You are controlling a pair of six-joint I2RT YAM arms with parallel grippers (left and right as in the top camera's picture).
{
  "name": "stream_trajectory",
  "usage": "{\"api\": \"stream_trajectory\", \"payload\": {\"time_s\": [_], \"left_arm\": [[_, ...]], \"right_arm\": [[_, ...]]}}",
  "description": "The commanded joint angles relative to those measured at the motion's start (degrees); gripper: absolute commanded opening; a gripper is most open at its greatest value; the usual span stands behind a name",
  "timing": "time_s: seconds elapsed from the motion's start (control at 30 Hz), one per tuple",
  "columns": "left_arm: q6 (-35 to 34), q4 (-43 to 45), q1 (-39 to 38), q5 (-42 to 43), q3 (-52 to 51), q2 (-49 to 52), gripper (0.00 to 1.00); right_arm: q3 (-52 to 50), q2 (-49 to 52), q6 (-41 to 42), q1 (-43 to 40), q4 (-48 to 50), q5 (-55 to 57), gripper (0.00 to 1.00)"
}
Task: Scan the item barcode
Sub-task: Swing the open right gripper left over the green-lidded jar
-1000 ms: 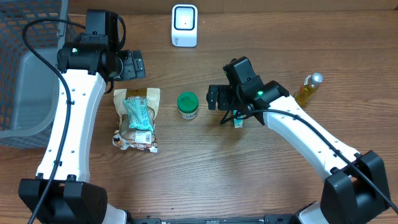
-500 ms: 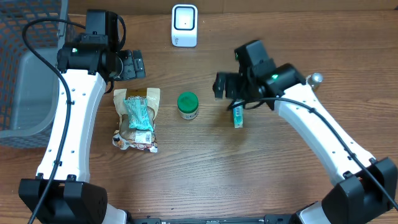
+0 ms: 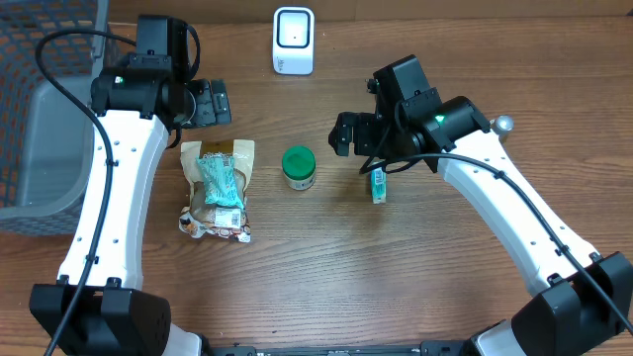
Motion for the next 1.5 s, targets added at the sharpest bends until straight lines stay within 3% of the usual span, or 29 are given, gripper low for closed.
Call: {"api": "stream_trajectory", "payload": {"time_s": [0.0,0.43,0.73,0.93,1.13,1.47], "left_arm": [[1.1,0.2,-0.4,-0.5,1.1,-0.2,1.0],[1.1,0.2,-0.4,-0.5,1.1,-0.2,1.0],[1.1,0.2,-0.4,-0.5,1.1,-0.2,1.0],[1.1,0.2,-0.4,-0.5,1.1,-0.2,1.0],[1.1,0.2,-0.4,-0.5,1.1,-0.2,1.0],[1.1,0.2,-0.4,-0.5,1.1,-0.2,1.0]], "right_arm": [[0.7,-1.2,0.2,0.1,0.2,-4.7,1.0],[1.9,-1.2,2.3,3.3,-1.5,-4.8,1.0],[15.4,-1.2,4.3,3.8,-11.0,1.4,1.0],[16.4,-0.2,4.8,7.1,-10.8,9.0,1.0],[16.4,5.7,5.5,13.2,-9.4,18.5,1.0],[16.4,17.2,7.7,17.4,-4.0,22.5,1.0]]}}
